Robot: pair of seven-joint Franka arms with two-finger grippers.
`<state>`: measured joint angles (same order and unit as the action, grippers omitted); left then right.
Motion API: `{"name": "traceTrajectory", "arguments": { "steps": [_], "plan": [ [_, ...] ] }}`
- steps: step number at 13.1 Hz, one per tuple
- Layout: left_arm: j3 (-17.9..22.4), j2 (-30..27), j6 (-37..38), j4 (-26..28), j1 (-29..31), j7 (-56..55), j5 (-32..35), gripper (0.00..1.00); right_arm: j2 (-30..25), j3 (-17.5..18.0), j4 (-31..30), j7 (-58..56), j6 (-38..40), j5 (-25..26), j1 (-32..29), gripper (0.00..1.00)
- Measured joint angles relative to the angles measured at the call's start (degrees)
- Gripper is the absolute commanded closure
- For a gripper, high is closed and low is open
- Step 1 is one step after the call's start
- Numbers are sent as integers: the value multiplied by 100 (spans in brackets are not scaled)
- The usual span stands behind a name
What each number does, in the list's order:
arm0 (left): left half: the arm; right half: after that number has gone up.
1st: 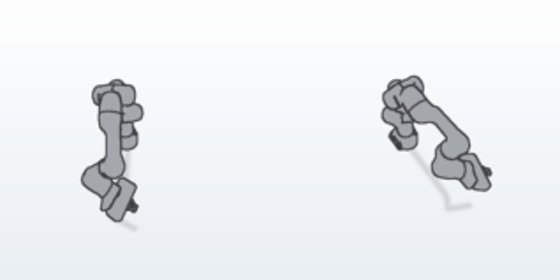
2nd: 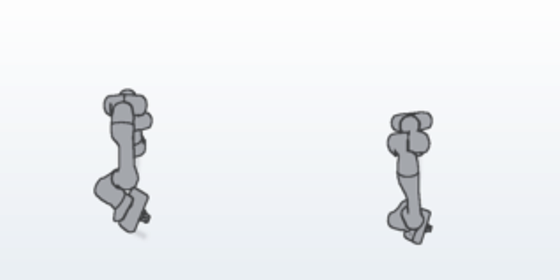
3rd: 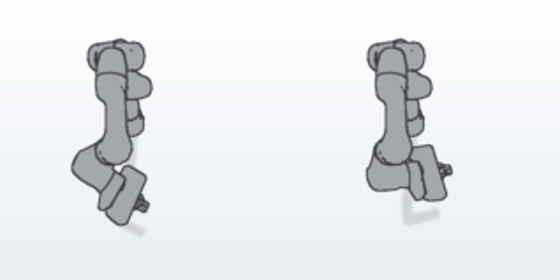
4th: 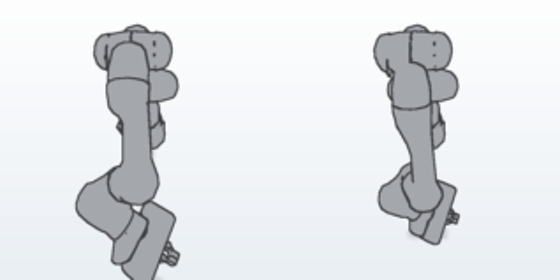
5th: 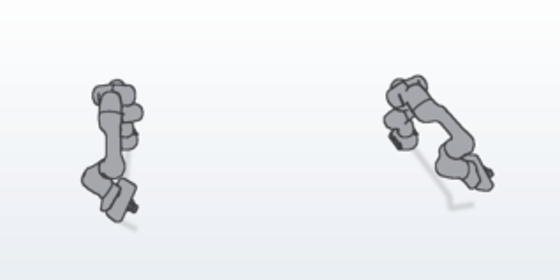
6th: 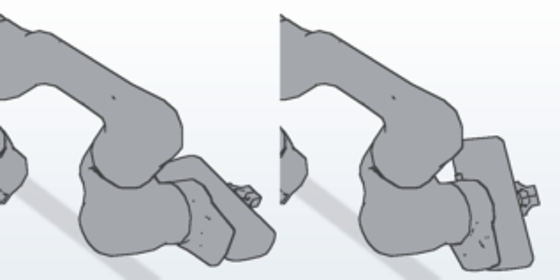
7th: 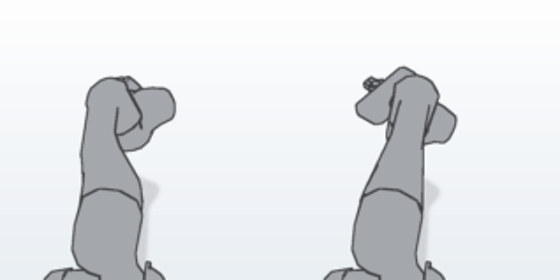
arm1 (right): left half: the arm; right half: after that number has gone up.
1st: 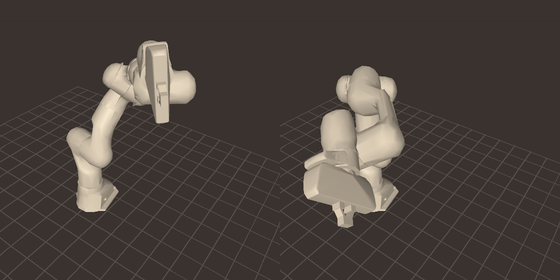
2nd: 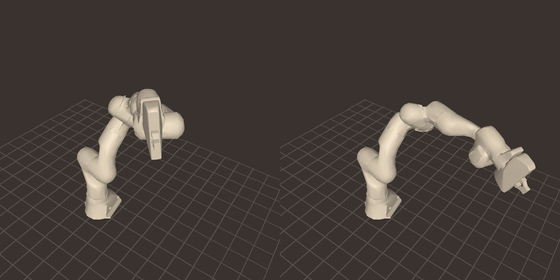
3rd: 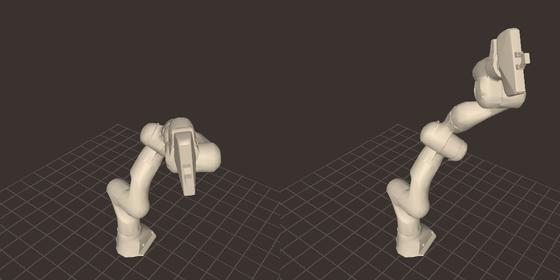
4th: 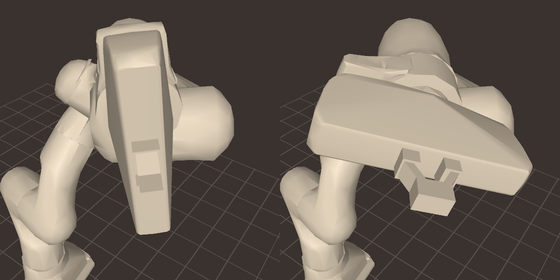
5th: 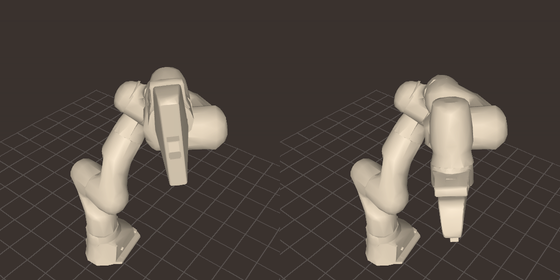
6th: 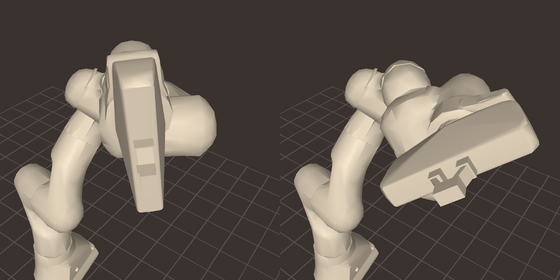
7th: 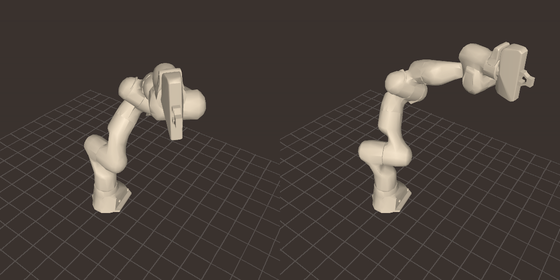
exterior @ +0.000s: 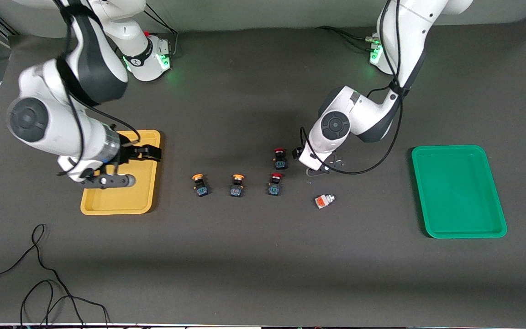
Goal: Place green and yellow buttons in trays
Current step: 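Grasp the orange block with the left gripper while the right gripper grasps a button, then carry the block to the green tray while the right gripper carries the button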
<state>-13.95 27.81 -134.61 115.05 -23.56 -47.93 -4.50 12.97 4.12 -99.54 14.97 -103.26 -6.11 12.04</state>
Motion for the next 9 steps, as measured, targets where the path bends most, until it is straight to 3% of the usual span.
{"name": "traceTrajectory", "arguments": {
  "steps": [5,7,9],
  "plan": [
    [-2,268,-100,5,-3,-95,70,8,661,6,-494,9,-1264,-39,310,0],
    [-5,323,-128,6,-7,-106,164,43,1045,6,-604,125,-1923,-42,492,0],
    [-7,368,-227,5,-7,-131,258,63,1426,6,-623,187,-2431,-42,610,0]
  ]
}}
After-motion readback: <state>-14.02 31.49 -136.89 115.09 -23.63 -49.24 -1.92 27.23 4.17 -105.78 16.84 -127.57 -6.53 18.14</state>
